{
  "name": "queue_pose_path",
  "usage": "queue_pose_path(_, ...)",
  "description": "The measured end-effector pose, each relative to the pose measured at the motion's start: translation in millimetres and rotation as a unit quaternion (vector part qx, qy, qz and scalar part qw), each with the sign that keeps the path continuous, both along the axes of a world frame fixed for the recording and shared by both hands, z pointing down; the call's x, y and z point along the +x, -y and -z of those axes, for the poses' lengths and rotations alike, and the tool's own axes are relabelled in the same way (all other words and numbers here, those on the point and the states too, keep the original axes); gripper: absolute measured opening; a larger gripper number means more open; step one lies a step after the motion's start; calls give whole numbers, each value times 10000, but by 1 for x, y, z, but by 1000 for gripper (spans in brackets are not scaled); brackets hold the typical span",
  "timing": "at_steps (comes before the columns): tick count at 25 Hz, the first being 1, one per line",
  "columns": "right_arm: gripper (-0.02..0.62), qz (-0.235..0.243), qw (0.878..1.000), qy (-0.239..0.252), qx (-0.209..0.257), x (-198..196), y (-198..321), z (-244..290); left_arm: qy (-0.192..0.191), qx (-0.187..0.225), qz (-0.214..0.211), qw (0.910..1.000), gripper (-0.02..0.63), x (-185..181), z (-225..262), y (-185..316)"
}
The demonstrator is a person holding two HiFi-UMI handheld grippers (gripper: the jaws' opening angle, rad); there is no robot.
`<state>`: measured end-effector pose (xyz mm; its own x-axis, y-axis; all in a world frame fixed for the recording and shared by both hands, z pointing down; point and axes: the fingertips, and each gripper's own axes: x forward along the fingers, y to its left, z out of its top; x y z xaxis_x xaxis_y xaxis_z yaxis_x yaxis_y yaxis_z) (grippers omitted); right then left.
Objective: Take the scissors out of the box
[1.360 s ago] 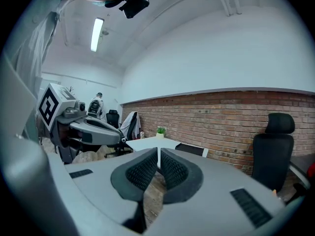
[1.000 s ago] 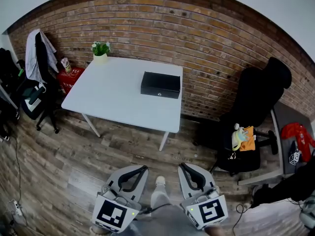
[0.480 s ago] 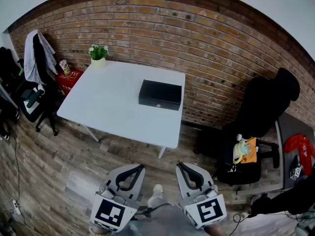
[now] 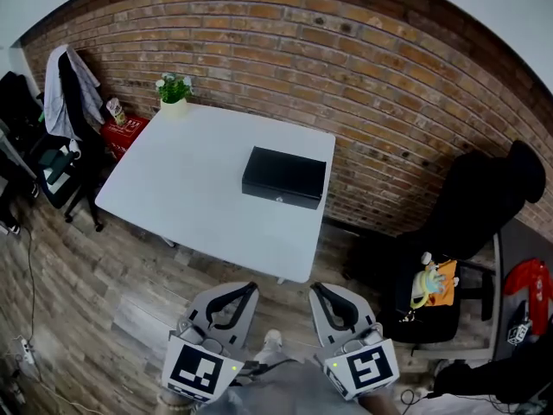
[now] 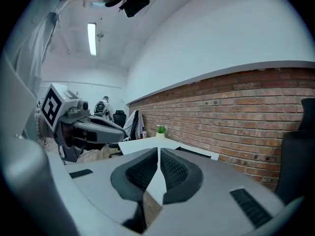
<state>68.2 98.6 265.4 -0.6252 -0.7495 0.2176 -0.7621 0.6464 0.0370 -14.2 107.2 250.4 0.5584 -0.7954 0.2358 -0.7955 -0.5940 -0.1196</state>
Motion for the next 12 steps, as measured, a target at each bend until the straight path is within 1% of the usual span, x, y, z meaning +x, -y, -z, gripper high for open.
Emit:
queue_pose_path(2, 48, 43, 10000, -24, -61, 5, 16, -1, 18, 1, 27, 10000, 18, 5, 0, 16)
queue_pose_path(6, 48, 107, 9999, 14, -38, 13, 46, 1, -7, 5, 100, 9999, 18, 14, 2, 44)
queue_pose_path(12, 48, 190, 9998, 28, -36, 21, 75, 0, -11, -31, 196, 9998, 18, 23, 0, 71)
